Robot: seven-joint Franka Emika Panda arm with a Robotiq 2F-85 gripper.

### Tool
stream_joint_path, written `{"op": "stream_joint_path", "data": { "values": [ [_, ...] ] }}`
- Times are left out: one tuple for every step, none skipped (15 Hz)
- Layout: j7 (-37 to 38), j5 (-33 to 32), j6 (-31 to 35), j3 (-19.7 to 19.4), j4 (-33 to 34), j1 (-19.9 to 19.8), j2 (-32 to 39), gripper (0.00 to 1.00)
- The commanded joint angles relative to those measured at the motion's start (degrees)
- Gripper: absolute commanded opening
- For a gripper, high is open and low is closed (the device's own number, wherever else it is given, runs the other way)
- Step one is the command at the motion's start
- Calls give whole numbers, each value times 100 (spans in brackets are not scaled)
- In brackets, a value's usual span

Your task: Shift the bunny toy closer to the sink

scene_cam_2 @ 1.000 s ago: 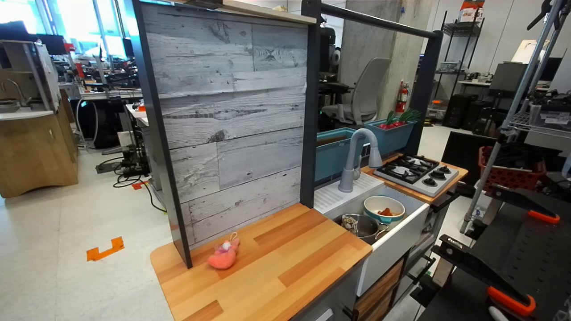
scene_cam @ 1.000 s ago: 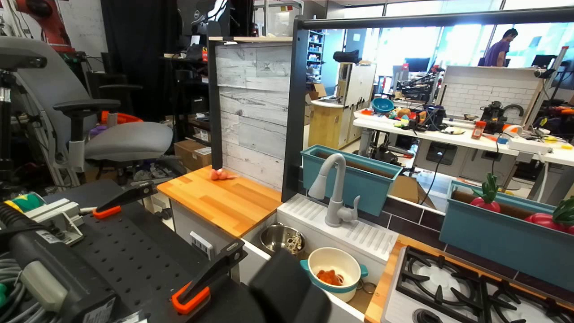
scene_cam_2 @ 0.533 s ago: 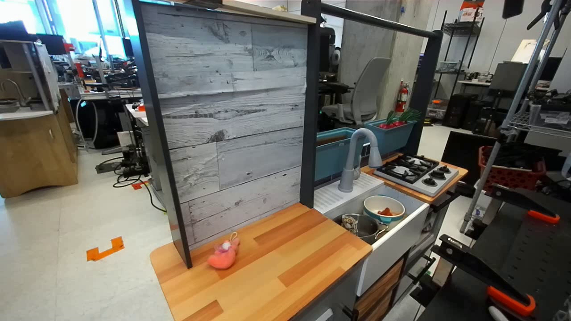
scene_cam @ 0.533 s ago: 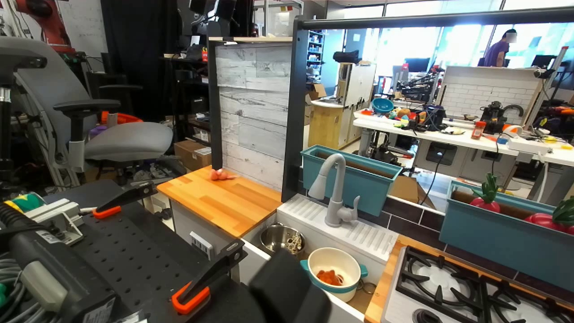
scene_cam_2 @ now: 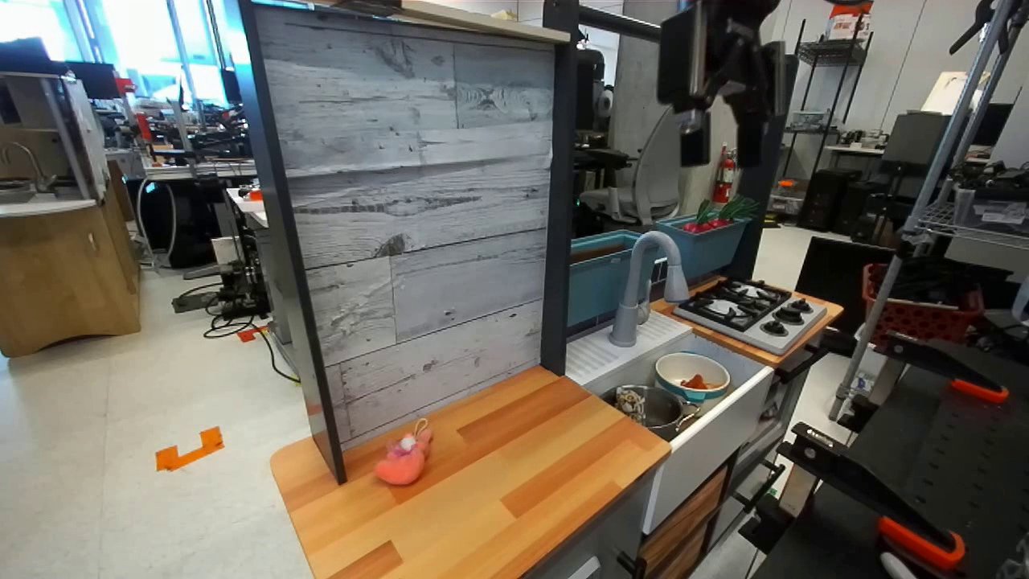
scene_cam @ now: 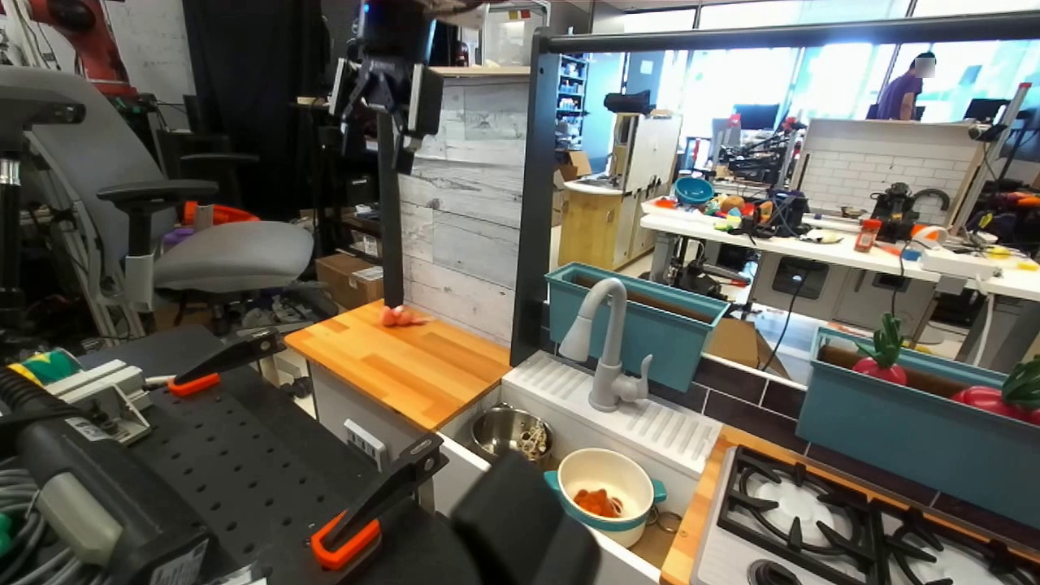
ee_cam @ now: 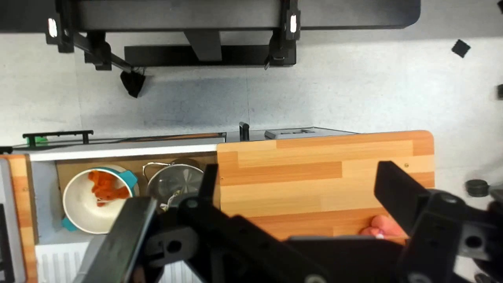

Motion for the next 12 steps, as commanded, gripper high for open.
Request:
{"op": "stream_joint_path", "data": {
  "values": [
    [414,-668,405,155,756,404,1089,100],
    [511,-855,484,160,964,536,1379,100],
    [578,-1031,608,137,1134,661,1634,100],
    [718,-1125,822,108,1308,785,1882,100],
    [785,-1181,903,89,1482,888,2098,100],
    [957,-1286,1224,38,1592,1016,2306,100],
    [1095,-1396,1409,-19,1724,1148,2498,100],
    [1247,-1552,1670,-84,1836,1312,2717,100],
    [1328,-1653,1807,-138,1959,1430,2888,100],
    [1419,-1756,1953,-188,2071,1569,3061,100],
    [1523,-1834,2087,-243,2190,1714,3231,100],
    [1603,-1901,2170,-296,2325,1862,3396,100]
  ]
}}
